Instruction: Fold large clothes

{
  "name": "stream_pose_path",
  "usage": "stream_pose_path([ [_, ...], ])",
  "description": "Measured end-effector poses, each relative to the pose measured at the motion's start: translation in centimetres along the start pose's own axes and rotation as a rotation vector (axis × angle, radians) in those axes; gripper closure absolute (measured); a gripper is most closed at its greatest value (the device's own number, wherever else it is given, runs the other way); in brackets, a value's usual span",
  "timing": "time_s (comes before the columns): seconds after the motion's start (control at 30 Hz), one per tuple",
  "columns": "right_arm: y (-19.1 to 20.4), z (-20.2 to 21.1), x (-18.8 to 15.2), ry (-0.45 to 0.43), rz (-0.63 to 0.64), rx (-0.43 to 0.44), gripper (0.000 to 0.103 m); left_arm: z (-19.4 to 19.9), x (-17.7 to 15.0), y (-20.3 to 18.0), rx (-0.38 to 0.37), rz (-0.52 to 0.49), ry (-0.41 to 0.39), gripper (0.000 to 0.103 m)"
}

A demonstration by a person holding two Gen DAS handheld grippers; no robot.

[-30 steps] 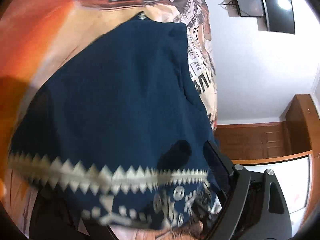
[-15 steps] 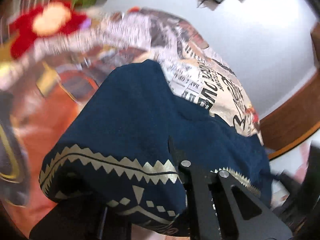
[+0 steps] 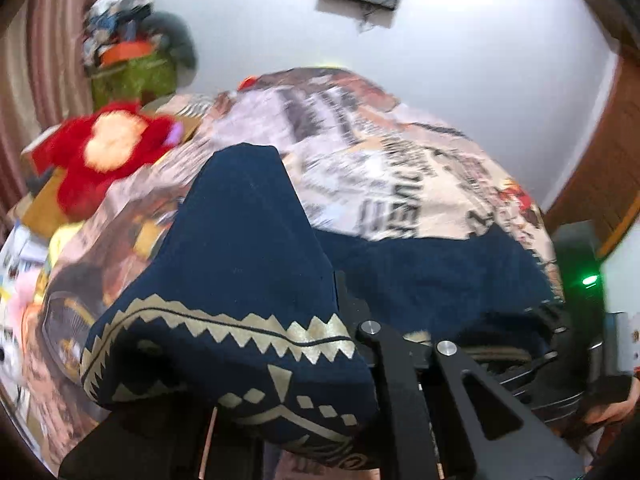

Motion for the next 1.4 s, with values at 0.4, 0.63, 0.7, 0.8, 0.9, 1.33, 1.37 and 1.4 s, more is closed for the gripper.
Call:
stream_pose_path([
  [0.4, -3.1, 4.0, -4.5, 0.001, -0.1, 0.108, 0.0, 2.1, 1.1, -11.4, -0.127, -0.237, -0.049, 0.095],
  [0.63, -7.7, 11.1, -10.0, -0.094, -0.223, 0.016, 0.0, 2.1, -2.4, -18.5, -0.205, -0.388, 0.006, 0.095],
  [0.7, -9.1, 13.0, -11.5, -0.113, -0.264, -0.039, 0.0, 1.6, -3.7, -19.8, -0.238, -0.41, 0.054, 0.095],
  [0.8, -10.5, 15.5, -13.4, -0.142, -0.304, -0.074, 0.0, 0.0, -5.9, -21.2, -0.286, -0.411, 0.177, 0.095],
  [0.9, -11.0, 17.6, -15.3, -0.174, -0.333, -0.099, 0.0, -2.0, -8.1, -21.7, -0.322, -0.382, 0.328, 0.095],
  [1.33, -11.3, 21.4, -18.5, -0.25, -0.37, -0.124, 0.0, -1.1, -11.8, -20.6, -0.291, -0.465, 0.405, 0.088],
  [1.37, -11.2, 21.5, -18.5, -0.254, -0.372, -0.12, 0.0, -0.7, -11.9, -20.6, -0.281, -0.473, 0.394, 0.086],
  [1.4, -11.1, 21.6, -18.4, -0.261, -0.373, -0.116, 0.0, -0.5, -11.9, -20.5, -0.272, -0.478, 0.384, 0.086],
])
Point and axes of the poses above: each gripper's, at about its wrist camera, not at the fingertips, and z roughly against the way its jaws point, y to its left, x to its top, the point moved 5 cm from there along -z, roughly the way its jaws point, and after that the axes turned 10 degrees about z, right-handed, at the moved point
